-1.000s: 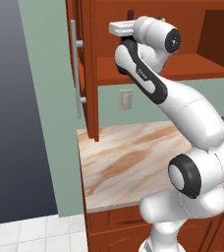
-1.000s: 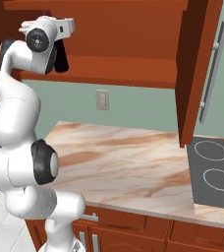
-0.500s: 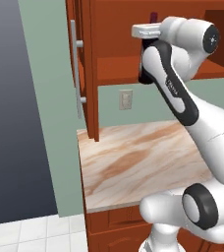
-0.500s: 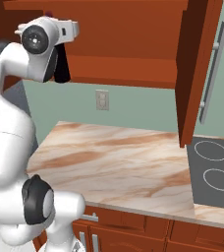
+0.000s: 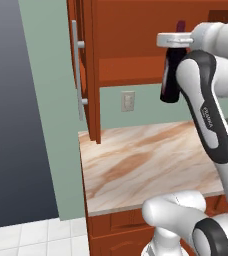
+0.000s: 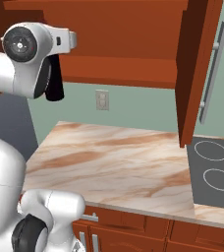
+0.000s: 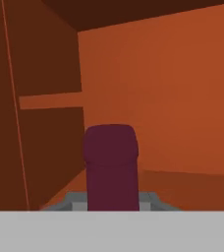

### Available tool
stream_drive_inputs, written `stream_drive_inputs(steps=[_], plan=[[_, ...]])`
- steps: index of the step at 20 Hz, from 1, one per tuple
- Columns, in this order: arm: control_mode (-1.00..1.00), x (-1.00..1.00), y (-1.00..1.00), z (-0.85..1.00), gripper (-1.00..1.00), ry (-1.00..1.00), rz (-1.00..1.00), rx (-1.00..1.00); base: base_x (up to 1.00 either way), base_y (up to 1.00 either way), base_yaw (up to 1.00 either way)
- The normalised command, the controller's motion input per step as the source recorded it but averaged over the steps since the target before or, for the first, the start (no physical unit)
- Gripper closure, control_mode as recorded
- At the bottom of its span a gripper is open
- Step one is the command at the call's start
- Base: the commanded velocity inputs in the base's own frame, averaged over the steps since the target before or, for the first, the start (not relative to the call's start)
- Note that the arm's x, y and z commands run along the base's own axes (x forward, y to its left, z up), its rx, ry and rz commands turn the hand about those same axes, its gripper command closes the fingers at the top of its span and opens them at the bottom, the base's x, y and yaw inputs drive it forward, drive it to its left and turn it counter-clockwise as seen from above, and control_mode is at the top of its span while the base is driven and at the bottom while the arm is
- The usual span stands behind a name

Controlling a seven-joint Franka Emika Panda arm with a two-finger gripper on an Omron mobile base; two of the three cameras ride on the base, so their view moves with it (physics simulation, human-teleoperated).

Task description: Get the candle and the wine from the cabinet and move them to the dining counter.

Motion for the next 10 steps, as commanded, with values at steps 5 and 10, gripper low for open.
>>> stream_drive_inputs(steps=[5,10], plan=[[-1.00,-0.78,-0.08,-0.12,1.00,0.16,0.00,0.02,0.00,0.00,0.00],[-1.00,-0.40,-0.01,-0.37,1.00,0.01,0.00,-0.01,0.00,0.00,0.00]])
